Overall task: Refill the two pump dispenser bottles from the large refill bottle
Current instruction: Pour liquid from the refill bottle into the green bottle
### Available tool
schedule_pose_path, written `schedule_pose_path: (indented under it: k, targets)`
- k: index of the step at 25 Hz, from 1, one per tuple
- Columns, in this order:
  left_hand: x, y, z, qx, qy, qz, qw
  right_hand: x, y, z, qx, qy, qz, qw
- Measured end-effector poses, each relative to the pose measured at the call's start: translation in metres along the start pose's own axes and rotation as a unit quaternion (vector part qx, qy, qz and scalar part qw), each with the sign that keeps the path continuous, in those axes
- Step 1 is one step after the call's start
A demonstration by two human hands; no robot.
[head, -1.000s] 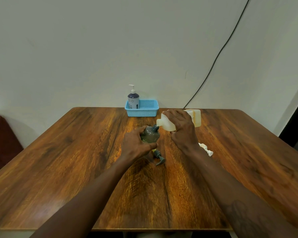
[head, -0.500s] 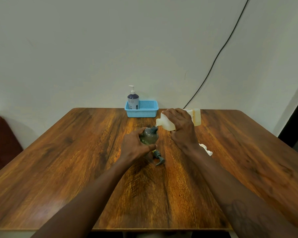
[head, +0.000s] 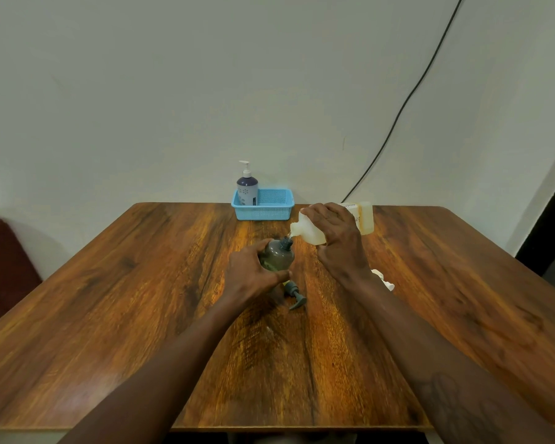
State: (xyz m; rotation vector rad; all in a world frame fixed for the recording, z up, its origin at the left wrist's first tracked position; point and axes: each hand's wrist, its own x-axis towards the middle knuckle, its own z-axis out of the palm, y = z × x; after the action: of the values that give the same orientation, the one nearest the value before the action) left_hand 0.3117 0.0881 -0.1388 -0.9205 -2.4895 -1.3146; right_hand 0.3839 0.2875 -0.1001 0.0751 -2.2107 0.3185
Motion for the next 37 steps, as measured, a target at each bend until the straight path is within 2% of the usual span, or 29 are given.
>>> schedule_pose_path:
  k: [37]
  targets:
    - [-0.0077, 0.0016, -0.0042, -0.008, -0.005, -0.011, 1.000, -0.0017, -0.0024, -0.0002, -0.008, -0.001, -0.020, 1.000]
